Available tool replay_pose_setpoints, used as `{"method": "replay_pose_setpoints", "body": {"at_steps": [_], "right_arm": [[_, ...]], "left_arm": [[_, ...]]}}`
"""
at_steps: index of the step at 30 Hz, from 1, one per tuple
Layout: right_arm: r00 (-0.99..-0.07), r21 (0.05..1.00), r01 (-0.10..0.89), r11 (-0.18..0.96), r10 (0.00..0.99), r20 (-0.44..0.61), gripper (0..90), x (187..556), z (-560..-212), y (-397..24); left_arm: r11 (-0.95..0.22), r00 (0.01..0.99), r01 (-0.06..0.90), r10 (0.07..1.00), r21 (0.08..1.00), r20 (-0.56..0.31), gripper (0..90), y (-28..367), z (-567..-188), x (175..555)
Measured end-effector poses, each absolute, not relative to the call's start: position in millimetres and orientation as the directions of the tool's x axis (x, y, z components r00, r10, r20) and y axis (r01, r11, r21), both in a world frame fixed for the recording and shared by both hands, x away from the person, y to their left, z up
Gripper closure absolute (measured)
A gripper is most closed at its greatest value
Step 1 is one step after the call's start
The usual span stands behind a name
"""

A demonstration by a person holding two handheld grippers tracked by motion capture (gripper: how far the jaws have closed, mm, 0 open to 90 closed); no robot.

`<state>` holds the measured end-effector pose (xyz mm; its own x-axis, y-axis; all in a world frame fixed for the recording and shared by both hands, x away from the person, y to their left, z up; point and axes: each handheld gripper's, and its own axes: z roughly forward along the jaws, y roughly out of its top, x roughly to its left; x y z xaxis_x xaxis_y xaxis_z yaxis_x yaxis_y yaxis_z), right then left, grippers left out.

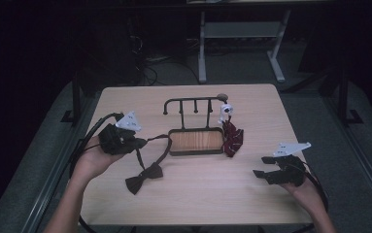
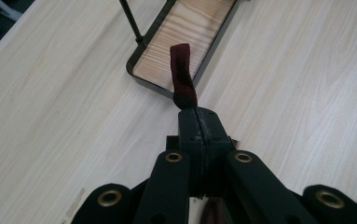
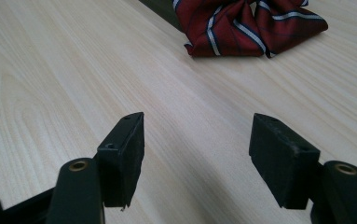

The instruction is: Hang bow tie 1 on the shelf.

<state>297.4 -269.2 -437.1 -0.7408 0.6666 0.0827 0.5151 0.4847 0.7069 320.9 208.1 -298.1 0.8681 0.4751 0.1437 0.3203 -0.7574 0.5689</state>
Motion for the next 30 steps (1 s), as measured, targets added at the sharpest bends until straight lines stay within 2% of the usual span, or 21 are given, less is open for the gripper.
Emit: {"method": "replay_pose_setpoints", "body": {"at_steps": [30], "right_arm": [[-0.746,0.709,0.508,0.49,0.661,0.078,35.5,298.2,-438.4,-270.4]], "left_arm": [[-0.78,0.874,0.315,0.46,0.54,0.155,90.0,199.2,-273.8,339.5]]}}
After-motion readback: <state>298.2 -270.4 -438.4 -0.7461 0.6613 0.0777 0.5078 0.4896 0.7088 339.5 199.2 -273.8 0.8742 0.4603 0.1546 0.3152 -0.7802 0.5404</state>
